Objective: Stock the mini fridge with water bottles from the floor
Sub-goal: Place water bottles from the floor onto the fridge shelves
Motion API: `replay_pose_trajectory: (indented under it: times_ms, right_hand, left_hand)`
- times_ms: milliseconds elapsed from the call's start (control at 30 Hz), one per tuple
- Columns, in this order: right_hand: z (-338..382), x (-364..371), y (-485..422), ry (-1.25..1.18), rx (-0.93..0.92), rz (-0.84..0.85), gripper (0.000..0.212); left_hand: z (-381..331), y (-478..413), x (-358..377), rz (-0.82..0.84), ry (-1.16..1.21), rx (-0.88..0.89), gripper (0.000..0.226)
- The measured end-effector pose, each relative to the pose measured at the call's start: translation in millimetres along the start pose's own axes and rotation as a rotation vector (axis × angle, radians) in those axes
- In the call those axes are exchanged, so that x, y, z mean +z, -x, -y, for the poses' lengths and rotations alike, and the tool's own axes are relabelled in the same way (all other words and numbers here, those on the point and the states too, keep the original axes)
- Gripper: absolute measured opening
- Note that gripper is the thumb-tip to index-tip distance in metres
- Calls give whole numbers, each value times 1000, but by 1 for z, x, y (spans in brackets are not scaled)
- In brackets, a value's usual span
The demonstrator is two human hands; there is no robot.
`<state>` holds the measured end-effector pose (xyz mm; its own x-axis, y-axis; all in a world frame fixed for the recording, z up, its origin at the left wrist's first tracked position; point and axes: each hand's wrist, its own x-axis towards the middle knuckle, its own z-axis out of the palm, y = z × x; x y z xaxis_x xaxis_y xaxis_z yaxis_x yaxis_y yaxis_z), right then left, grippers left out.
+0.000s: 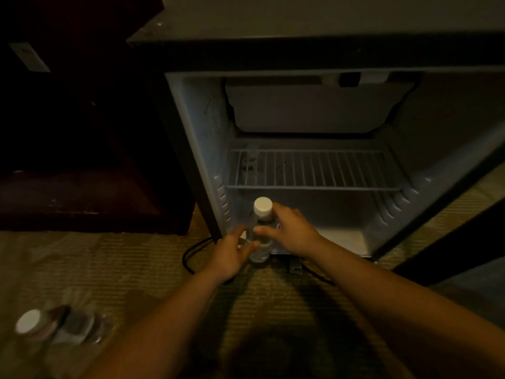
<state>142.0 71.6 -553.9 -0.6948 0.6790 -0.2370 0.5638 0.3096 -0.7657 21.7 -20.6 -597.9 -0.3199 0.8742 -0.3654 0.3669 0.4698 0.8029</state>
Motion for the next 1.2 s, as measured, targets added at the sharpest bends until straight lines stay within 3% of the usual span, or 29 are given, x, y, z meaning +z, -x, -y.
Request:
replay_pose_trajectory:
  times_ms: [333, 500, 667, 967, 1100, 1200]
  right_hand:
    - [-9, 20, -51, -50, 78, -76, 44]
    - [-4, 30, -77, -146, 206, -133, 45]
    - [-2, 36, -96, -156, 244, -172, 57]
    - [-17, 32, -109, -39, 341, -23, 46]
    - [-8, 34, -109, -121, 246, -176, 55]
    - [-12, 38, -94, -134, 230, -179, 50]
  left_hand:
    - [23, -23, 26, -134, 308, -147, 45]
    - [15, -41, 23, -186, 390, -118, 45]
    - [9, -55, 19, -156, 420, -154, 42]
    - [6, -74, 19, -166, 413, -192, 41]
    - [7, -75, 19, -172, 393, -199, 43]
    - [8, -66, 19, -144, 395, -190, 46]
